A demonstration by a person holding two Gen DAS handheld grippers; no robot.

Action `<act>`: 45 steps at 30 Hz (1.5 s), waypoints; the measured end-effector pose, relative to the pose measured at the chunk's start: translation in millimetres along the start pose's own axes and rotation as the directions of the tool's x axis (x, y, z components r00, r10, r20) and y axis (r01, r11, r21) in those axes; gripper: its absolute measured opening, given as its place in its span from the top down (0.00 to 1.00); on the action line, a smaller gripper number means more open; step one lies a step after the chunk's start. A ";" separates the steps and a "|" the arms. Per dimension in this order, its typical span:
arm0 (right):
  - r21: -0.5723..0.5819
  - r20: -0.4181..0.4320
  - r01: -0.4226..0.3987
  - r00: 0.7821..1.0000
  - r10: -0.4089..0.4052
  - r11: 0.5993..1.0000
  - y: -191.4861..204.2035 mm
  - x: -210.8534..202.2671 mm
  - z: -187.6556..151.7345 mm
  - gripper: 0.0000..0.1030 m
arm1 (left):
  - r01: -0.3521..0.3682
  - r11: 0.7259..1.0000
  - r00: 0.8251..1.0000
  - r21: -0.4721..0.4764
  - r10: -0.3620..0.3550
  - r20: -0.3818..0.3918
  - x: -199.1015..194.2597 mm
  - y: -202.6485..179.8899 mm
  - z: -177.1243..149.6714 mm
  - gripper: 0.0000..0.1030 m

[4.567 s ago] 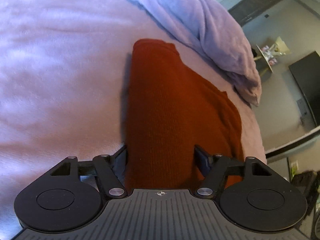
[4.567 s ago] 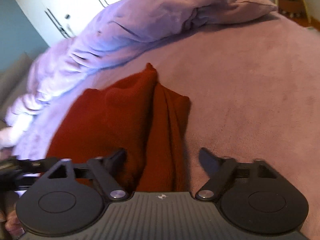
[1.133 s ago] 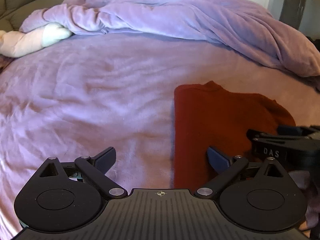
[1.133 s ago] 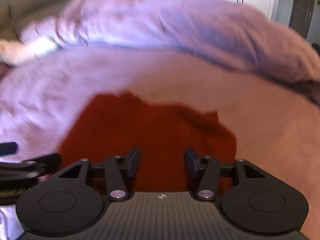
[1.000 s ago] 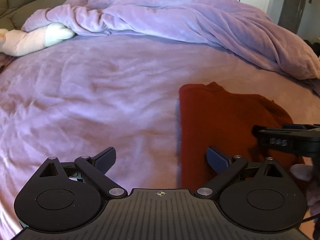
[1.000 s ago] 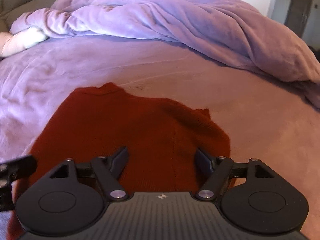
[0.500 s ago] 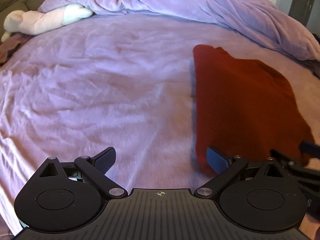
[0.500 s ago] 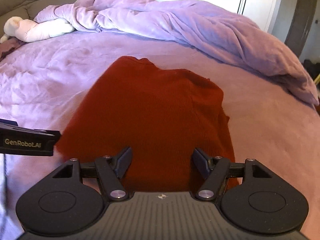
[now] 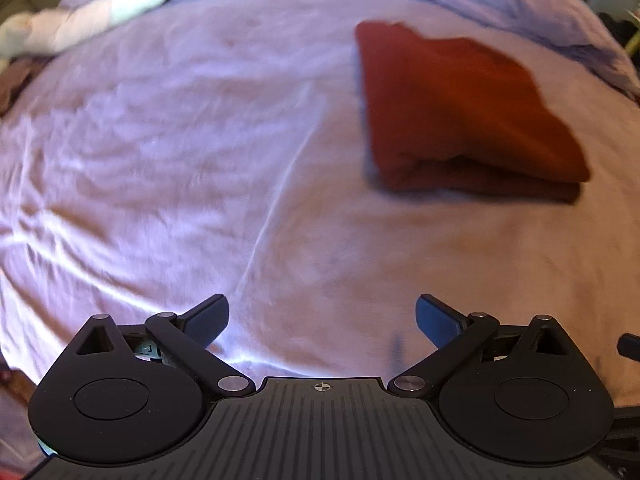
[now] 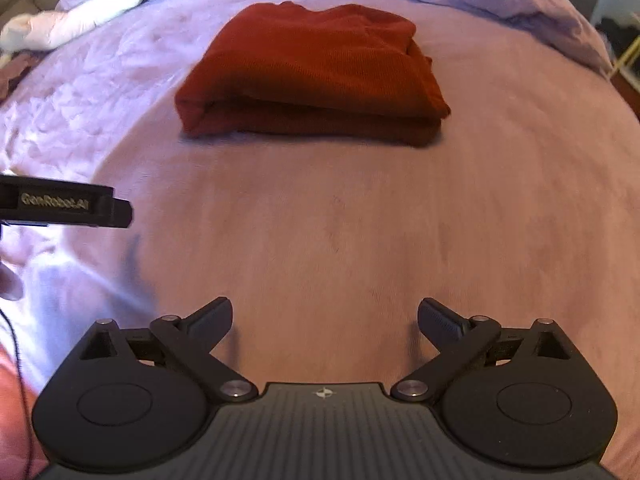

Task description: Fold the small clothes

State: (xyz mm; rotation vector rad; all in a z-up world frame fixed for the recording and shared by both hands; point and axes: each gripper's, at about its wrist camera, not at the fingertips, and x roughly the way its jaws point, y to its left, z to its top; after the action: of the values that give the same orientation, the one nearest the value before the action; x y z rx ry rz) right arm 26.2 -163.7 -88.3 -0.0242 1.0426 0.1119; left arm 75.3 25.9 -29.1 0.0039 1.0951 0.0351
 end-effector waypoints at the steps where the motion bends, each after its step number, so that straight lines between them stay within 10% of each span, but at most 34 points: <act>1: 0.010 -0.006 -0.001 1.000 0.001 1.000 0.7 -5.9 1.2 0.04 | 0.010 1.000 1.000 0.009 -0.011 0.005 -6.0 -2.3 1.8 0.00; 12: 0.037 0.017 0.114 0.993 -0.115 0.993 -1.3 -53.9 44.0 0.04 | 0.144 0.990 0.988 -0.002 -0.144 0.049 -43.5 -4.0 27.6 0.00; 21: 0.084 0.000 0.150 0.989 -0.151 0.985 -5.1 -54.4 61.1 0.04 | -0.003 0.998 0.999 0.065 -0.001 0.049 -38.6 -8.0 31.2 0.00; 45: 0.081 0.008 0.141 0.990 -0.142 0.987 -0.3 -61.0 66.3 0.04 | 0.001 0.999 1.000 0.050 -0.002 0.006 -36.4 -10.9 32.6 0.00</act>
State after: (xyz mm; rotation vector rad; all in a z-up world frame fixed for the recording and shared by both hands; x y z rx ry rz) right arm 52.8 -164.1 -2.2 -0.0250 1.0275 -0.0586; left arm 87.8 14.4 18.0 0.0478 1.0899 0.0064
